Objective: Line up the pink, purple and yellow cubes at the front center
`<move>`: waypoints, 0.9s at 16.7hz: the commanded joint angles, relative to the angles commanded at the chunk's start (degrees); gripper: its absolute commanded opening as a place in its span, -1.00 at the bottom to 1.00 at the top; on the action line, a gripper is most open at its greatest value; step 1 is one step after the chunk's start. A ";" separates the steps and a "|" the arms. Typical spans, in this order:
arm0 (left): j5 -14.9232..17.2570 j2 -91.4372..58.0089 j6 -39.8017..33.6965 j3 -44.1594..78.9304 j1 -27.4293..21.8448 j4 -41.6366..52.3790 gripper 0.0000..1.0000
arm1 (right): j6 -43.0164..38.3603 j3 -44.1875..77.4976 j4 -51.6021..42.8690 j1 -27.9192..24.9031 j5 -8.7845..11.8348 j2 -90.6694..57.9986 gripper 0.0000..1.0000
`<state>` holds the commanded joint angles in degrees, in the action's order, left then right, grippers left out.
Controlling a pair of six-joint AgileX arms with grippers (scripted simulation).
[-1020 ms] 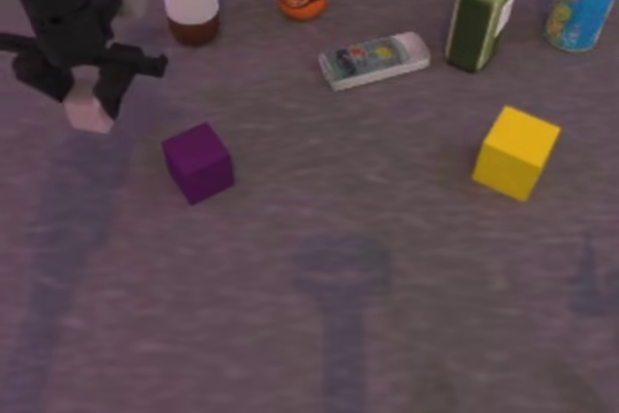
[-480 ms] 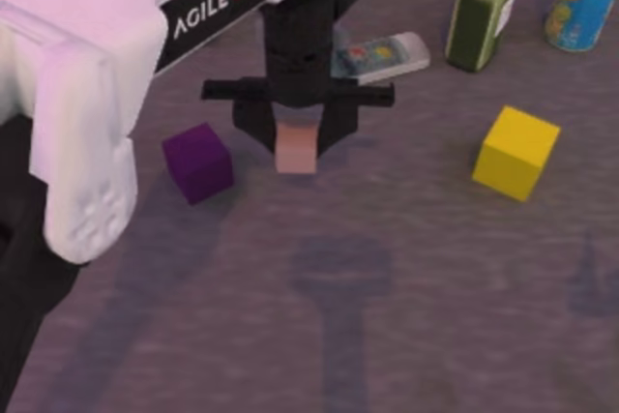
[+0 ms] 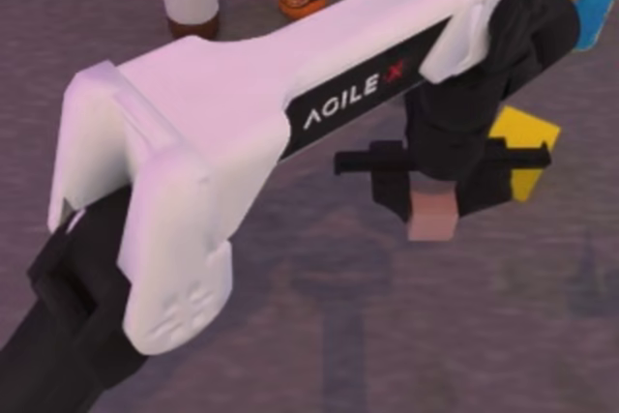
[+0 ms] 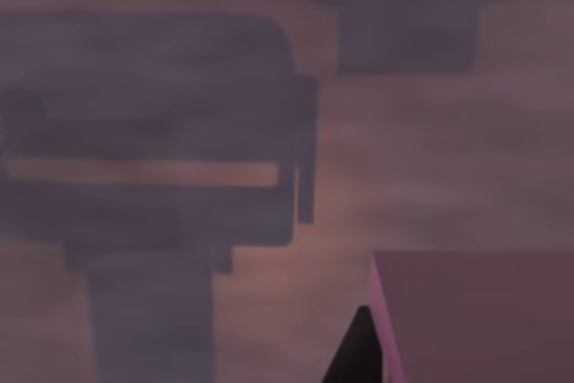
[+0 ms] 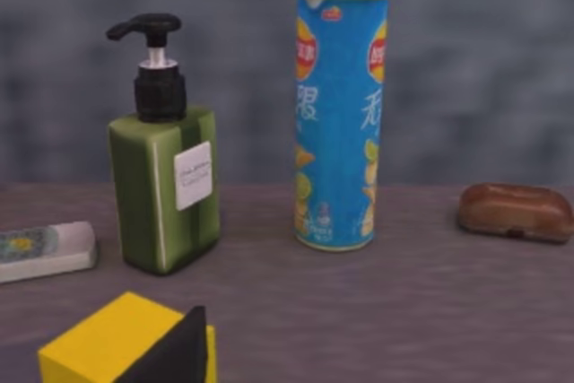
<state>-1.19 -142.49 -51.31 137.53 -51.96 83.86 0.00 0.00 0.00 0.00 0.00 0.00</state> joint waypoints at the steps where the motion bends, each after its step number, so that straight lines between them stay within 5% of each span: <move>1: 0.00 0.00 -0.06 0.02 -0.06 0.01 -1.00 | 0.00 0.00 0.00 0.00 0.00 0.00 1.00; 15: -0.01 0.32 0.10 -16.45 0.10 -16.15 -1.00 | 0.00 0.00 0.00 0.00 0.00 0.00 1.00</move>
<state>-1.20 -142.18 -51.21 121.08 -51.86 67.71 0.00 0.00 0.00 0.00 0.00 0.00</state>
